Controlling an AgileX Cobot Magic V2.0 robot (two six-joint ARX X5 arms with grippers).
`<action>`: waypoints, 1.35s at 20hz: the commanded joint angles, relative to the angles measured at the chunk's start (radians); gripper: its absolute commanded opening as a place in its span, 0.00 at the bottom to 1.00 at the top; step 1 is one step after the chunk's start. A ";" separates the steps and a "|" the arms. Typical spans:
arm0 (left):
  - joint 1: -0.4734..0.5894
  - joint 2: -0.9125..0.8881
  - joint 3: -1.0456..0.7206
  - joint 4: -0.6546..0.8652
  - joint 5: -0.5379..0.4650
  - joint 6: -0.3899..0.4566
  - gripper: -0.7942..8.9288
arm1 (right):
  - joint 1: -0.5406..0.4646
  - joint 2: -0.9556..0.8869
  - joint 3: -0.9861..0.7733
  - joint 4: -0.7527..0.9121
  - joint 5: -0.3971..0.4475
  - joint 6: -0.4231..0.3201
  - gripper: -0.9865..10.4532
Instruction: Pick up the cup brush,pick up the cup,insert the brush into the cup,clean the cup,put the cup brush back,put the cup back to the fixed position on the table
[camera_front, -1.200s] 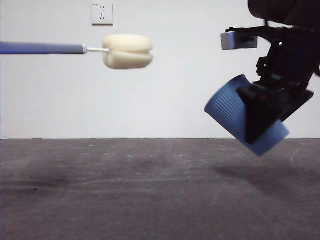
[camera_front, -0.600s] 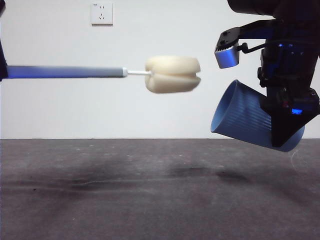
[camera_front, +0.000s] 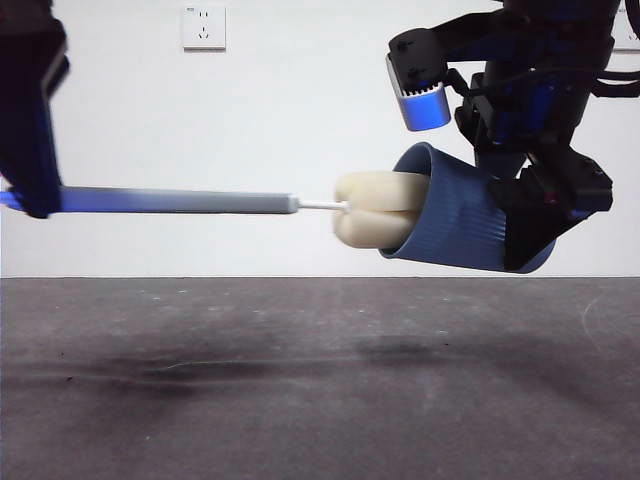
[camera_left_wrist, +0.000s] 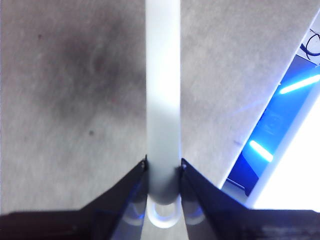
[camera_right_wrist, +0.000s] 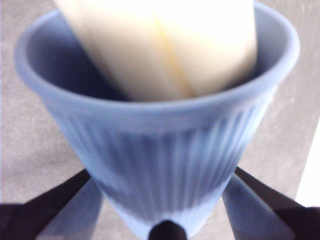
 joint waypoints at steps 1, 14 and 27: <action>-0.026 0.023 -0.008 0.050 0.010 0.008 0.07 | 0.024 0.003 0.004 0.018 0.002 -0.055 0.07; -0.094 0.087 -0.008 0.065 -0.055 -0.099 0.07 | 0.119 0.005 0.004 0.015 0.022 -0.050 0.07; -0.080 -0.171 -0.008 -0.211 -0.147 -0.156 0.07 | 0.122 0.005 0.004 0.004 0.022 -0.045 0.07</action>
